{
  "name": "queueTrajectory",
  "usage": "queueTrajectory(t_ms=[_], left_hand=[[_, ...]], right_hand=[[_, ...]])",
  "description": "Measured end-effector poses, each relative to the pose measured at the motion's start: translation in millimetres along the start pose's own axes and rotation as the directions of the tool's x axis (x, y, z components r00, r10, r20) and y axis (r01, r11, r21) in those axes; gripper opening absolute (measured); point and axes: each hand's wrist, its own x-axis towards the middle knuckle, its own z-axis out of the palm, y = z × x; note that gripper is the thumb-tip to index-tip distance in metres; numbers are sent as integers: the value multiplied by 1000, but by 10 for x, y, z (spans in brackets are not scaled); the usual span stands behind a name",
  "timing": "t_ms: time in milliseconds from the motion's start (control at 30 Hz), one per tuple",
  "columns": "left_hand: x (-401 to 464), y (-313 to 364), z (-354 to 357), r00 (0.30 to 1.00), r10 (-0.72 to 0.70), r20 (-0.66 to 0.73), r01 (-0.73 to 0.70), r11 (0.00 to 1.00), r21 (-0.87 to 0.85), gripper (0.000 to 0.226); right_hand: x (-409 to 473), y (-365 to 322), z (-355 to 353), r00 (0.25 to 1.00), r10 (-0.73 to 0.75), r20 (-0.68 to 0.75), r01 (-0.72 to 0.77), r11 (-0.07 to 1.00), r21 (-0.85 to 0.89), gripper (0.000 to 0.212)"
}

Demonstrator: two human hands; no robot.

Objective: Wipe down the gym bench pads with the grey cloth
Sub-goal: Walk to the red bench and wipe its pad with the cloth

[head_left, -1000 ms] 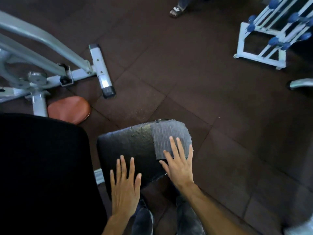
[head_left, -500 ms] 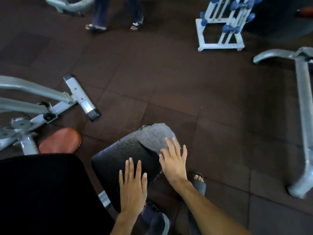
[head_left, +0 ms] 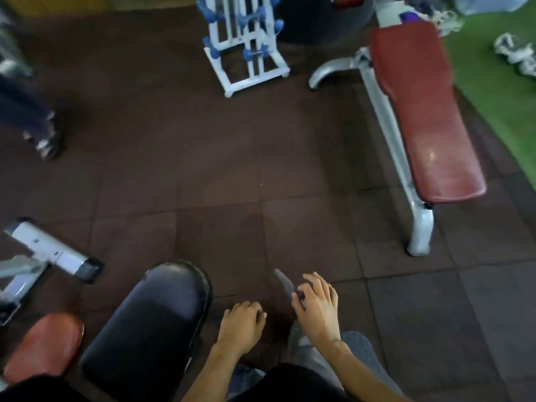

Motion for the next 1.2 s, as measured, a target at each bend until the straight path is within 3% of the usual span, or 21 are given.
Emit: queueTrajectory(t_ms=[100, 333, 600, 900, 1067, 1200], left_hand=[[321, 488, -211, 992, 56, 112, -56, 998, 1, 30], [1326, 1751, -858, 955, 224, 195, -247, 964, 102, 29], [2702, 2884, -1575, 846, 409, 341, -510, 807, 298, 35], [4134, 3733, -2539, 706, 420, 571, -691, 584, 426, 34], [4766, 4364, -2760, 643, 420, 641, -759, 462, 459, 33], [5230, 4982, -2712, 586, 439, 681, -810, 355, 467, 35]], right_hand=[[115, 488, -352, 992, 122, 17, -121, 992, -41, 8], [690, 1330, -1014, 910, 382, -163, -387, 922, 0, 11], [1595, 1910, -1473, 769, 565, -298, -567, 819, 90, 9], [2535, 2078, -1763, 440, 830, -344, -816, 529, 231, 20], [2972, 2306, -1838, 293, 890, -348, -874, 397, 280, 11], [3343, 2654, -1910, 164, 938, -306, -887, 276, 370, 21]])
